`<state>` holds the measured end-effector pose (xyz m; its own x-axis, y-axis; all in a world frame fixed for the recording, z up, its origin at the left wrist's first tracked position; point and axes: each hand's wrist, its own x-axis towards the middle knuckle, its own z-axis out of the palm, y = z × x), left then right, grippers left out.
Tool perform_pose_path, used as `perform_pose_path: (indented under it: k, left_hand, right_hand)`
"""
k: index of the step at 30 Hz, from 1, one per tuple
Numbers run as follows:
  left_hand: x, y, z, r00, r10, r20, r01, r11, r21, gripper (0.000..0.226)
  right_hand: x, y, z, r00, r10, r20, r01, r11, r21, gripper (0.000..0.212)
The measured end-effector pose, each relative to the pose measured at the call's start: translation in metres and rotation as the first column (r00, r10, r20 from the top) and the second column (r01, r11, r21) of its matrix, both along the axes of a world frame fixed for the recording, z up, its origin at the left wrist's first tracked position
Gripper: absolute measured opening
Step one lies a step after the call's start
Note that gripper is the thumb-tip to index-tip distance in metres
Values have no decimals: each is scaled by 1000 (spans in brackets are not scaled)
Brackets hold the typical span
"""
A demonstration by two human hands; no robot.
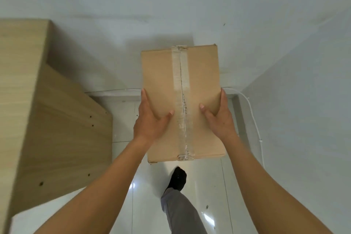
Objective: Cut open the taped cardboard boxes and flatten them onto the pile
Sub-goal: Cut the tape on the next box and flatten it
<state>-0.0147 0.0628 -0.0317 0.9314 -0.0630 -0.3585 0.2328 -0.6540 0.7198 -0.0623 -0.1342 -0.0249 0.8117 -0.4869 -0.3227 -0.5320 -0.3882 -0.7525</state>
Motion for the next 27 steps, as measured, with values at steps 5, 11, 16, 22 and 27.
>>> perform_pose_path:
  k: [5,11,16,22,27]
  left_hand:
    - [-36,51,58,996,-15,91,18,999,-36,111]
    - [-78,121,127,970,20,242,9,993,-120,112]
    - [-115,191,179,939,68,336,-41,996,-85,112]
    - [-146,295,222,919,163,360,-152,987,-61,111]
    - [-156,388,243,898,247,364,-241,968,-62,108]
  right_hand:
    - [-32,45,66,996,63,64,-58,996,-73,88]
    - [-76,114,143,981,90,174,-67,989,-131,86]
    - [-106,185,201,962,155,224,-112,974,-197,87]
    - [-118,286,249,926,263,271,-208,954,-214,87]
    - [-108,374,267,890,352,290,-306,932,-193,87]
